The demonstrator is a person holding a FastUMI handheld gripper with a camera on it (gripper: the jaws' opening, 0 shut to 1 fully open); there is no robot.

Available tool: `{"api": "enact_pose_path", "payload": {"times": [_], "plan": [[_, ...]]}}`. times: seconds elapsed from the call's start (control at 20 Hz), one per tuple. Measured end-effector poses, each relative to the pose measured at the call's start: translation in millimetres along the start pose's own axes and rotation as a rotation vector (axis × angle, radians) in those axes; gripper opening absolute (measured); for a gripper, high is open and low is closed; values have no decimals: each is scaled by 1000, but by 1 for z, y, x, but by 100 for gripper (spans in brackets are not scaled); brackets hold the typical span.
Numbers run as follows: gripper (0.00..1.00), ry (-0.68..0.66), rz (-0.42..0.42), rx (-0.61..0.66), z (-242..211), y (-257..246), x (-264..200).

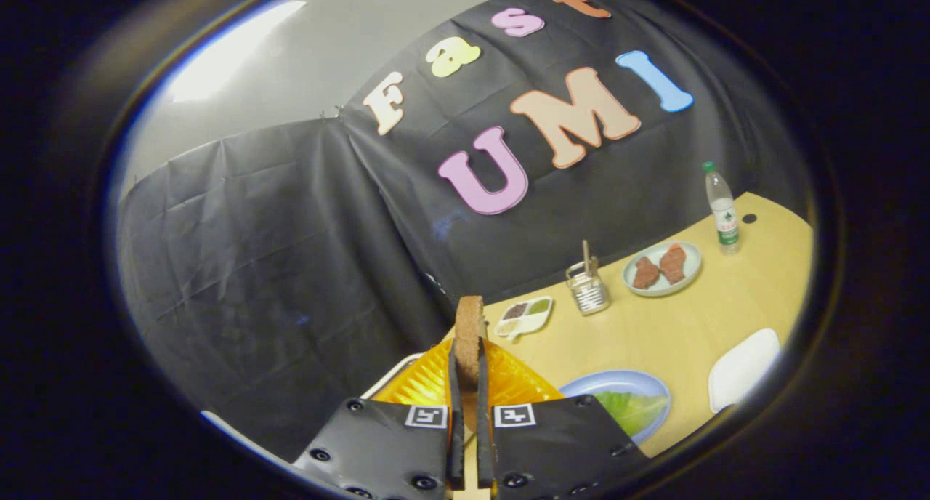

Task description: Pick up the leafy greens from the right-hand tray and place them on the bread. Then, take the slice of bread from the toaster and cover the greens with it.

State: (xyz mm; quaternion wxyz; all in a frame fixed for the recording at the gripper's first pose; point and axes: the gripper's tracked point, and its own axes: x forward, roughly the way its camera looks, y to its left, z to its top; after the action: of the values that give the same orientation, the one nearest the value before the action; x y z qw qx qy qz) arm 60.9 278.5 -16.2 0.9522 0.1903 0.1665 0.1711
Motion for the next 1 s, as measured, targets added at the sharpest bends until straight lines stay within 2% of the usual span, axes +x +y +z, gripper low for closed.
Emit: {"api": "enact_pose_path", "payload": {"times": [0.4,0.8,1.0], "plan": [[9,114,-64,71,-60,-68,-6],[9,120,-73,215,-94,-102,4],[9,120,-124,223,-105,-125,6]]}}
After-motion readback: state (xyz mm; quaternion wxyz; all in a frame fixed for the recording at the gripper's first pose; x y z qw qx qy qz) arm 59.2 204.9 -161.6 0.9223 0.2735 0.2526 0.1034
